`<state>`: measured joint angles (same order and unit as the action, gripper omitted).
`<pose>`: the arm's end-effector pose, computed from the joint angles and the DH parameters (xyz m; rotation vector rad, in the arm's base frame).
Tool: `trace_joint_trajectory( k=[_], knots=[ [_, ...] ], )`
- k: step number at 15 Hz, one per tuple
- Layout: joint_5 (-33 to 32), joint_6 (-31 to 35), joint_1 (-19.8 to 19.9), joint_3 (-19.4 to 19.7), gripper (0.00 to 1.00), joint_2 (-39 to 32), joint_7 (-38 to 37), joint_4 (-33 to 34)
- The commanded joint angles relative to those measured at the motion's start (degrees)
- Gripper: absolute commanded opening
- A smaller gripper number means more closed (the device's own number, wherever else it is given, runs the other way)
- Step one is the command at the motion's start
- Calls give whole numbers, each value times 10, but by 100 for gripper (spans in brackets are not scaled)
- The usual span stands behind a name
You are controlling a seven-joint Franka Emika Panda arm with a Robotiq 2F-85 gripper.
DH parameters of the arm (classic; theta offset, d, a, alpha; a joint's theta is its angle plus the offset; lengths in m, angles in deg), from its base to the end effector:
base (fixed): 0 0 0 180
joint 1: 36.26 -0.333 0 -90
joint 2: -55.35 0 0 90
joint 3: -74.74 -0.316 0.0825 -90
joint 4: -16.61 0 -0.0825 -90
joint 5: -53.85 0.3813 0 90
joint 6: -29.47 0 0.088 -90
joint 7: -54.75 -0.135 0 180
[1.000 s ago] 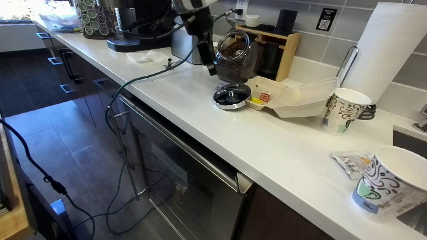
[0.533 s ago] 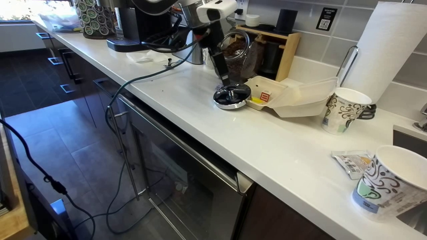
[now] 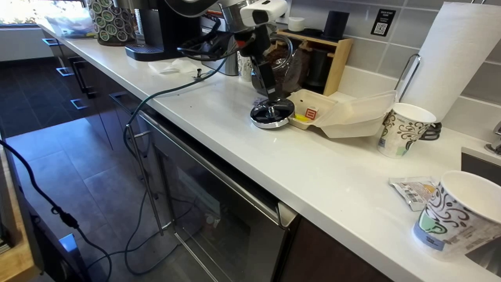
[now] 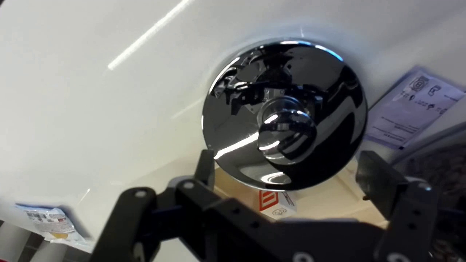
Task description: Put the silver lid on its container
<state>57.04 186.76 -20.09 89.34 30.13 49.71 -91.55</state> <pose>0.5887 -0.3377 0.3029 2.7767 -0.8967 0.6025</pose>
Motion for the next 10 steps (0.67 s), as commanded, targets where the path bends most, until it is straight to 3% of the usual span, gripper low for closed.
trace_joint_trajectory(
  k=[1,4,6,7,9,10],
  knots=[
    [-16,43,-6,3,100,-36,2,14],
    [-23,45,-12,9,100,-55,-6,20],
    [-24,40,-10,9,92,-64,-6,28],
    [-23,38,-9,9,80,-67,-7,32],
    [-16,33,-3,5,82,-72,-4,43],
    [-16,31,-2,5,73,-75,-4,48]
  ],
)
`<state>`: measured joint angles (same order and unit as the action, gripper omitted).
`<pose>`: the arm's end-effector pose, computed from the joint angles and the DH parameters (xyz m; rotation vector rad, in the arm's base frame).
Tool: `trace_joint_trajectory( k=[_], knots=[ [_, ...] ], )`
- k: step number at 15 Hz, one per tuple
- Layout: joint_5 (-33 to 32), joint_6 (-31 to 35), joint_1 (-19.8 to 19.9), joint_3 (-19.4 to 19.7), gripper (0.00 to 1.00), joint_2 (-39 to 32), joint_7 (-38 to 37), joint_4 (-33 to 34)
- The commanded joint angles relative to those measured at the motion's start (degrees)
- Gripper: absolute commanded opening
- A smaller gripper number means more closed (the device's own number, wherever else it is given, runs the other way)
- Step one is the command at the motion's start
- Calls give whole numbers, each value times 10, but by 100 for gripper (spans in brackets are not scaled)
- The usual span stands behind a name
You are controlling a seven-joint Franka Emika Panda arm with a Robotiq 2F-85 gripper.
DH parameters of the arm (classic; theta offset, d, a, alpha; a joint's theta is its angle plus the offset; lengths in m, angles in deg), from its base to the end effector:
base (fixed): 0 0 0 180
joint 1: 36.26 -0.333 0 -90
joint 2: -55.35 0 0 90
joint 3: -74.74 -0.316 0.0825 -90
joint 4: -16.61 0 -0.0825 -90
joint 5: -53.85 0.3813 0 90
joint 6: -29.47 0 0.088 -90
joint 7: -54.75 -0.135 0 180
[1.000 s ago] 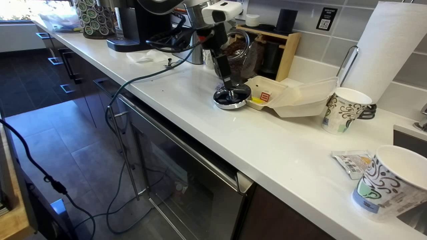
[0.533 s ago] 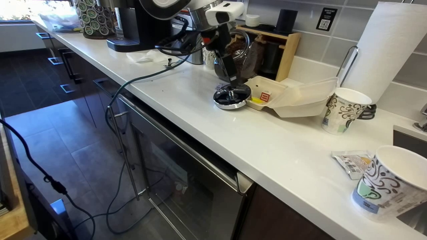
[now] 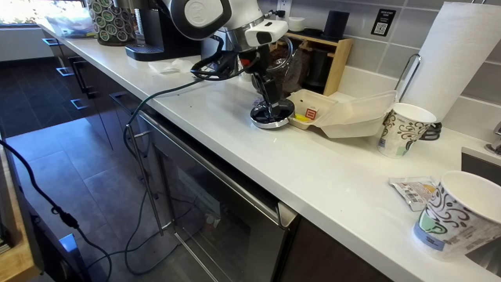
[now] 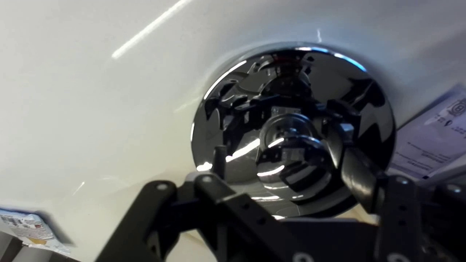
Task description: Put the silver lid on its container
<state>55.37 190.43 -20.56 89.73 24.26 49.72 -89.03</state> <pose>0.6026 -0.3405 0.2642 2.7570 -0.8235 0.5937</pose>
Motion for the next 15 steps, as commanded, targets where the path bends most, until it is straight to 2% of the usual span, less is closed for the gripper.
trace_joint_trajectory(
  k=[1,2,3,4,7,9,11,12,13,14,15],
  knots=[
    [2,-10,6,-1,73,-16,-2,26],
    [4,-15,8,-3,53,-15,1,28],
    [1,-18,5,2,49,-16,-4,30],
    [-4,-28,2,7,49,-14,-8,31],
    [-14,-53,-6,23,25,-5,-16,30],
    [-23,-77,-8,29,19,0,-17,32],
    [-23,-97,-4,27,4,10,-15,32],
    [-22,-105,-1,25,0,14,-11,32],
    [-19,-115,2,22,1,18,-7,33],
    [-20,-122,2,23,30,18,-10,34],
    [-19,-128,2,23,27,20,-11,33]
  ],
)
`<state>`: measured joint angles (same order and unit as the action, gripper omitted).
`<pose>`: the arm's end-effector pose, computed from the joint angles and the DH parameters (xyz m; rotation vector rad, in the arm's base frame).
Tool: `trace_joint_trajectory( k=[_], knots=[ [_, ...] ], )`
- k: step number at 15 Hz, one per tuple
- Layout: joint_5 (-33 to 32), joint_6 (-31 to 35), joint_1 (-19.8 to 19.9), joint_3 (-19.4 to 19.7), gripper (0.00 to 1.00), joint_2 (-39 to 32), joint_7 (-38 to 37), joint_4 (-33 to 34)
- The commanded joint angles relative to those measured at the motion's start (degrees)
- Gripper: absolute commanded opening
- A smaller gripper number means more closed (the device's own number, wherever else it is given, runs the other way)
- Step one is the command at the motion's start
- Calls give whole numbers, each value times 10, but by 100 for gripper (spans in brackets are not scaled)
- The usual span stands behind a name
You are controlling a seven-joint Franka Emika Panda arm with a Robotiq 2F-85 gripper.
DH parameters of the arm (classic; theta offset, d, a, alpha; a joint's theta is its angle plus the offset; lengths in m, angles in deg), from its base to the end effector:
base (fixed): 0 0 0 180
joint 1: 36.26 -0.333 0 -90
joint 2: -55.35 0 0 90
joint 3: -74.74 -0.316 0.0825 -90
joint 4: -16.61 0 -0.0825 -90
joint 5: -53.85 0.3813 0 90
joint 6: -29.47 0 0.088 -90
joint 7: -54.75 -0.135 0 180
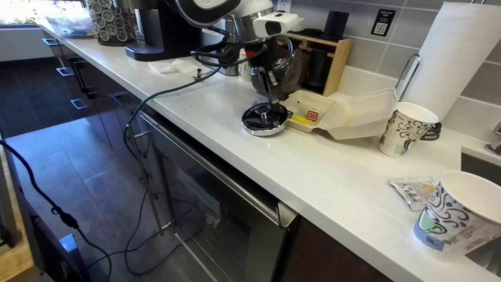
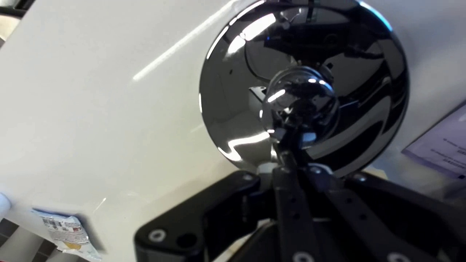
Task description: Put the silver lid on its container
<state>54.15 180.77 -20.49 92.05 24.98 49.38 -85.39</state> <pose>0.5942 -0.3634 0.2833 2.7548 -0.8658 0.4519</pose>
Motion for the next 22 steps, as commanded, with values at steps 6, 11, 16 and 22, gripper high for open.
trace_joint_trajectory(
  k=[6,11,16,22],
  knots=[
    [-4,-39,4,-4,64,27,-4,-12],
    [10,-87,17,-20,99,29,19,-10],
    [19,-128,25,-29,100,28,27,-6],
    [61,-145,44,-44,60,16,31,9]
  ],
)
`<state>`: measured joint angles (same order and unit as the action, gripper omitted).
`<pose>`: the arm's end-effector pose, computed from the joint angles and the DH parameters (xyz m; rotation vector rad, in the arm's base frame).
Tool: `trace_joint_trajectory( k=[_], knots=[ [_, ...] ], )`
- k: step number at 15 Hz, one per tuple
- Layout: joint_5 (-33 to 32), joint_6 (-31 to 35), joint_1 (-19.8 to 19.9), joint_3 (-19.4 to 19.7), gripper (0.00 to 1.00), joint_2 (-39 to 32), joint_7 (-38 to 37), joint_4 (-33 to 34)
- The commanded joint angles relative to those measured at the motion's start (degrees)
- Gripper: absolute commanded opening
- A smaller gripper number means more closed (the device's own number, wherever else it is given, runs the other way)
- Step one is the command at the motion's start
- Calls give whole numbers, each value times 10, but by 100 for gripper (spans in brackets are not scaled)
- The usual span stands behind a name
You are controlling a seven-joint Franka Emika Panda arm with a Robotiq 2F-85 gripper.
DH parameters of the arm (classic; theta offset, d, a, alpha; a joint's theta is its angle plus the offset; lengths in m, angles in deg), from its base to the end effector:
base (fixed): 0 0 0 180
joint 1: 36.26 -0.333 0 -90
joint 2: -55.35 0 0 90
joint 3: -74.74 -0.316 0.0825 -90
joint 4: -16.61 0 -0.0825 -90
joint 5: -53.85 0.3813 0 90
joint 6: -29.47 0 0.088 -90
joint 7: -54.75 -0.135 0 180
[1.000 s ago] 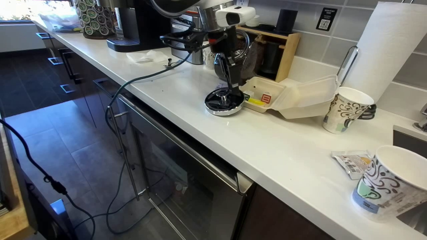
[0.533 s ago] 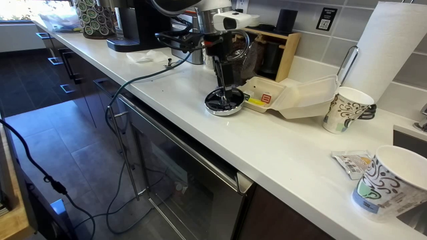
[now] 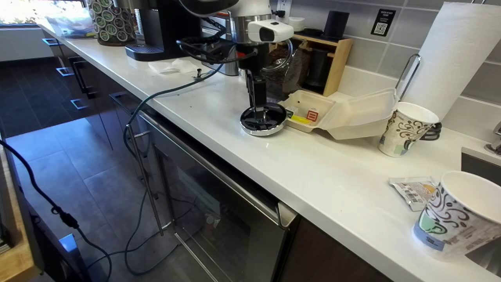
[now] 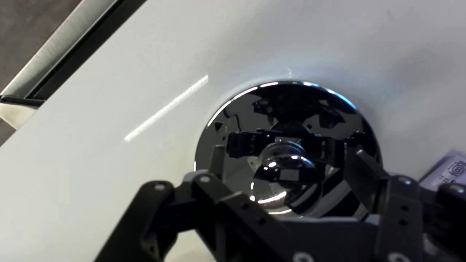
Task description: Put the silver lid on its container
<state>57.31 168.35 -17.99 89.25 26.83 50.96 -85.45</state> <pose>0.5744 -0.3529 0.2744 2.8682 -0.9527 0.2091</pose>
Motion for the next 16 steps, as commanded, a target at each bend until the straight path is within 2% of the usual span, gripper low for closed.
trace_joint_trajectory(
  k=[1,8,10,11,13,16],
  knots=[
    [41,-16,24,-21,52,-2,20,10],
    [59,1,30,-25,0,-3,20,8],
    [51,-8,28,-21,0,6,22,5],
    [49,-11,27,-20,26,9,23,3],
    [45,-14,25,-17,30,12,20,2],
    [48,-12,27,-18,52,14,25,1]
  ],
)
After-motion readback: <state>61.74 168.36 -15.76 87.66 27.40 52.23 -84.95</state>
